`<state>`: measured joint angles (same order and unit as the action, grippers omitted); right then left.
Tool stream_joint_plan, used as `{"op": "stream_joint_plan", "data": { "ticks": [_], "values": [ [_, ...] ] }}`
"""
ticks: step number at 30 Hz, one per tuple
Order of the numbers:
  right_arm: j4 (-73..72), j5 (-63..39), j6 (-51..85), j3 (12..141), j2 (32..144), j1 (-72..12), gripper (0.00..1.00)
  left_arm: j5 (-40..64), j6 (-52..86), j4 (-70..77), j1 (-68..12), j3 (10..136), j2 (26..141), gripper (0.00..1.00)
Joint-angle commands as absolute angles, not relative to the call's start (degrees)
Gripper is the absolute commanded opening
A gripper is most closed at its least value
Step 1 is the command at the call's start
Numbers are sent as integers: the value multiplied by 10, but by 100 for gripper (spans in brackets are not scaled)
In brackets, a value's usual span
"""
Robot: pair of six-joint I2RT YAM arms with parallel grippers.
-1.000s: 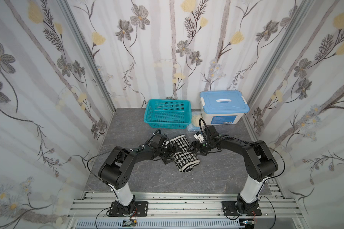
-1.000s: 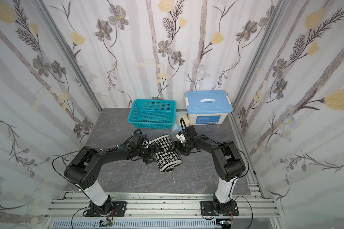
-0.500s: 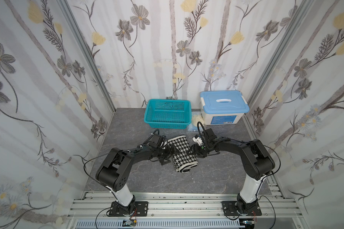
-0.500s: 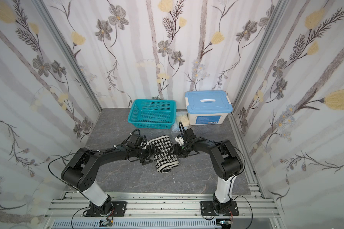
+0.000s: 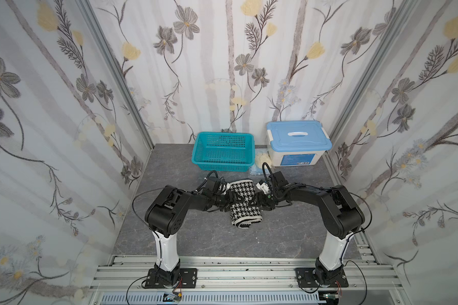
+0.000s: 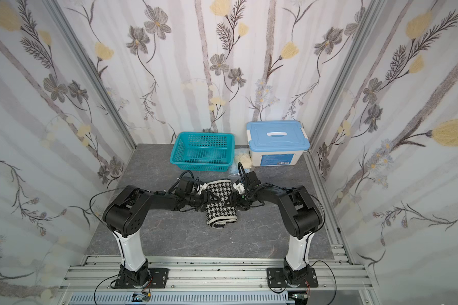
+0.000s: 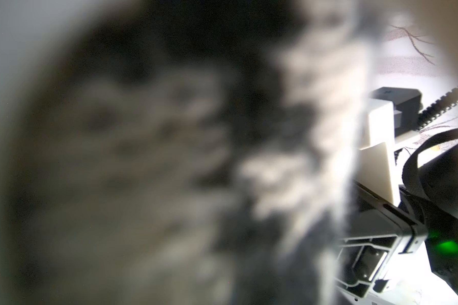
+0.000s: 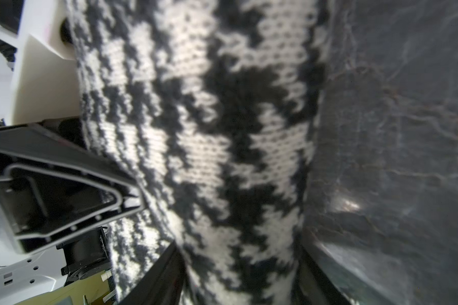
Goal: Roll up the scarf and place it into the basket
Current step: Pick up the scarf at the center of the board.
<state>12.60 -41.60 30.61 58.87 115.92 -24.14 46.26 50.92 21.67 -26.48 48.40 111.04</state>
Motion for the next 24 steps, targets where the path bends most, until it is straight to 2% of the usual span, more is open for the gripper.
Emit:
{"op": "stream_joint_plan", "data": {
  "ticks": [1, 6, 8, 11, 13, 24],
  "values": [
    [100, -414, 316, 594, 1161, -244, 61, 406, 521, 133, -267, 483, 1123, 45],
    [114, -399, 311, 602, 1157, -248, 63, 404, 492, 78, -266, 507, 1107, 15],
    [127, -388, 305, 604, 1145, -249, 69, 395, 464, 34, -266, 525, 1093, 1],
    [166, -363, 284, 619, 1116, -253, 82, 390, 422, -35, -263, 561, 1073, 0],
    [197, -349, 270, 637, 1097, -252, 85, 391, 391, -83, -261, 593, 1062, 0],
    [403, -250, 223, 872, 1041, -240, 91, 458, 297, -288, -230, 837, 1049, 0]
  ]
}}
